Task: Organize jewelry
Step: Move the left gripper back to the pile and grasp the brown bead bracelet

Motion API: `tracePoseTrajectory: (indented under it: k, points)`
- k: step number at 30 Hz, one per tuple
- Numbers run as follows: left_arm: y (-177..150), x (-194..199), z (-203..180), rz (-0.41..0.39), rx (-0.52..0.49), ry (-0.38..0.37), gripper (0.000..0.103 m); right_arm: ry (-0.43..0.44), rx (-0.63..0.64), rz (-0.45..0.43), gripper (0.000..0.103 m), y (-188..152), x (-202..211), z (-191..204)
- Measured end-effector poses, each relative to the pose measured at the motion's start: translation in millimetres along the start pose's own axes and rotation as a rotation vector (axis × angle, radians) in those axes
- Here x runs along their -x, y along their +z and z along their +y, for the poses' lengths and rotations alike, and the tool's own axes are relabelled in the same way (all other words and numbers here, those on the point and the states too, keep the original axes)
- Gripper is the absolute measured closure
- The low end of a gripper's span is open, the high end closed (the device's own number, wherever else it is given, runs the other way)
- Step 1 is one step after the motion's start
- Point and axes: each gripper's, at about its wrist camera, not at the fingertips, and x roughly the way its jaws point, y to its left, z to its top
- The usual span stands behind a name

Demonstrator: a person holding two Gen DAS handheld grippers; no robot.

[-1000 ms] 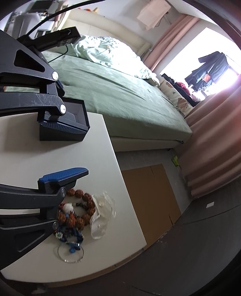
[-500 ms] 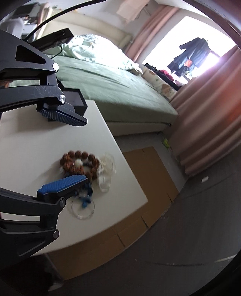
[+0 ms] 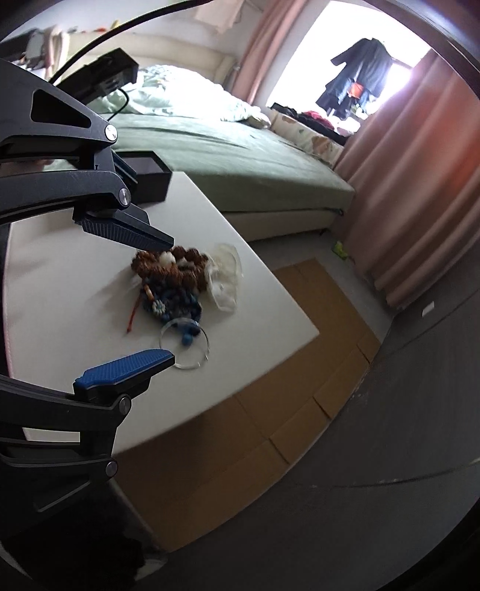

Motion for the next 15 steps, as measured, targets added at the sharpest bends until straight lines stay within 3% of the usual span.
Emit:
tracePoseTrajectory:
  k: [8,12,15]
  points:
    - [-2,-42,-36,0.050,-0.108,-0.012,0.054,0.153,-0.082,0.026,0.047,13,-1,-15]
    - [1,-56,-40,0.061,-0.098,-0.021,0.054,0.109,-0.082,0.030,0.047,15,-5,-17]
    - [3,-68,-42,0.091,-0.086,-0.028,0.052,0.123,-0.090,0.043,0.047,15,-7,-19]
